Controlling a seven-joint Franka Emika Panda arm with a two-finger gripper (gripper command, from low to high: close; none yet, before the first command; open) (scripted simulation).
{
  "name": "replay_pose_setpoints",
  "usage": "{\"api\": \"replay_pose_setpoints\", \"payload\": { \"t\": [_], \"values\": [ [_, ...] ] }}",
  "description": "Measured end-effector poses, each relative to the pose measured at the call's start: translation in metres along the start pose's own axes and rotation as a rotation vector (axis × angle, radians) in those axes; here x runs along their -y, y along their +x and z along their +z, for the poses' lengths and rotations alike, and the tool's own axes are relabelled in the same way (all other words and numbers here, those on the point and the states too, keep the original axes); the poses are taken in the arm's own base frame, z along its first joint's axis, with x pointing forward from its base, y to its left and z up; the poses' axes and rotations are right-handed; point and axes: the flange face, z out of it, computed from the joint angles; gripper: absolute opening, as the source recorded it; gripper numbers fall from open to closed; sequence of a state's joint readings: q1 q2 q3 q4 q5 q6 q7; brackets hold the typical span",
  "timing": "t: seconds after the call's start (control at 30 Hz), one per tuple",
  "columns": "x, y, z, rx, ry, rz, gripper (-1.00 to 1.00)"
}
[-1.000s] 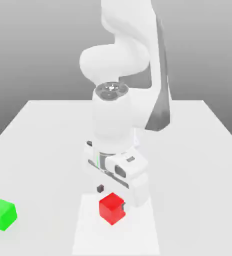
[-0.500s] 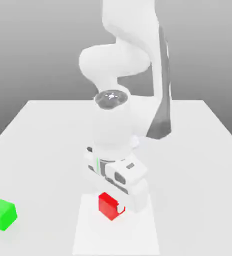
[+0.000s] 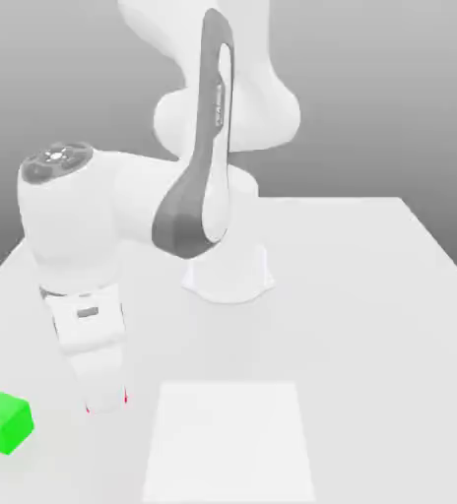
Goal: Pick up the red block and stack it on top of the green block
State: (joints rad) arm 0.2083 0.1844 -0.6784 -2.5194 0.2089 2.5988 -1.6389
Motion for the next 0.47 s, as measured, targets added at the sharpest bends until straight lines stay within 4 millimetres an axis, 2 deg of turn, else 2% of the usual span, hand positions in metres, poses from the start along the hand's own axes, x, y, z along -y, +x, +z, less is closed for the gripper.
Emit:
{"api": "replay_pose_setpoints", "payload": {
  "t": [0.1,0.13,0.2,0.33,0.37,0.47],
  "values": [
    [-0.024,-0.051,-0.018,-0.013,-0.032,0.134,-1.00],
    [-0.029,-0.062,-0.021,-0.015,-0.042,0.161,-1.00],
    [-0.034,-0.070,-0.012,-0.016,-0.053,0.179,-1.00],
    [-0.037,-0.072,0.025,-0.018,-0.054,0.186,-1.00],
    [-0.037,-0.072,0.033,-0.018,-0.053,0.187,1.00],
    [-0.037,-0.072,0.033,-0.018,-0.053,0.187,1.00]
  ]
}}
